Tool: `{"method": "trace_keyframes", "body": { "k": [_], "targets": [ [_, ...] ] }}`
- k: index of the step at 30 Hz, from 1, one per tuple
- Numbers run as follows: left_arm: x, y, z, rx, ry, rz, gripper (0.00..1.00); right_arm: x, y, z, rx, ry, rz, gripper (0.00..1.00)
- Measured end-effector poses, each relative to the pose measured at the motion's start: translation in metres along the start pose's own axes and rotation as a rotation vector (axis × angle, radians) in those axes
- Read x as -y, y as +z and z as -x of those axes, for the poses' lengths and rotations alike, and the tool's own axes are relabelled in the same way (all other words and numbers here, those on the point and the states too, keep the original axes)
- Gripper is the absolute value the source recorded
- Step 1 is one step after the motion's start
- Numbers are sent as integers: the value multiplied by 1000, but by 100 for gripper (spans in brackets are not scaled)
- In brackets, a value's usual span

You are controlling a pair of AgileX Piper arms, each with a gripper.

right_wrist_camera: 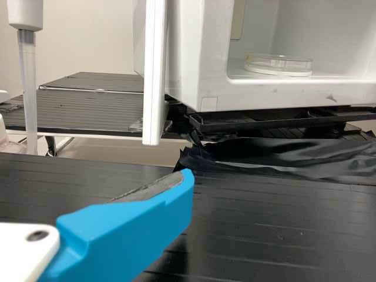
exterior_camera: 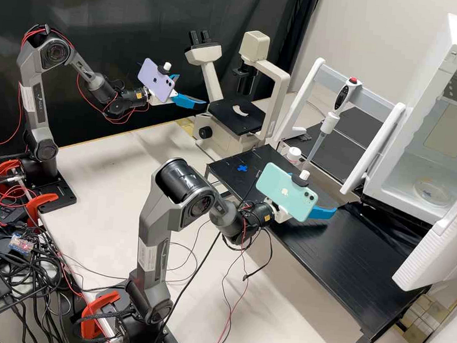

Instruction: Move the petri dish to the microscope

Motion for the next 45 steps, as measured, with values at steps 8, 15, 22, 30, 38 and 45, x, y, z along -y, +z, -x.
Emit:
{"method": "trace_keyframes", "body": {
  "k": [8,15,22,30,38,45],
  "targets": [
    [0,0,0,0,0,0,100,0,0,0,0,0,0,100],
    [0,0,0,0,0,0,100,-5,5,0,16,15,-1,100],
    [0,0,0,0,0,0,100,-32,17,-6,54,105,-6,100],
    [0,0,0,0,0,0,100,-73,37,-29,104,243,-32,100],
    [0,0,0,0,0,0,100,-114,54,-63,175,336,-45,100],
    [0,0,0,0,0,0,100,-138,59,-100,219,380,-56,100]
  ]
}}
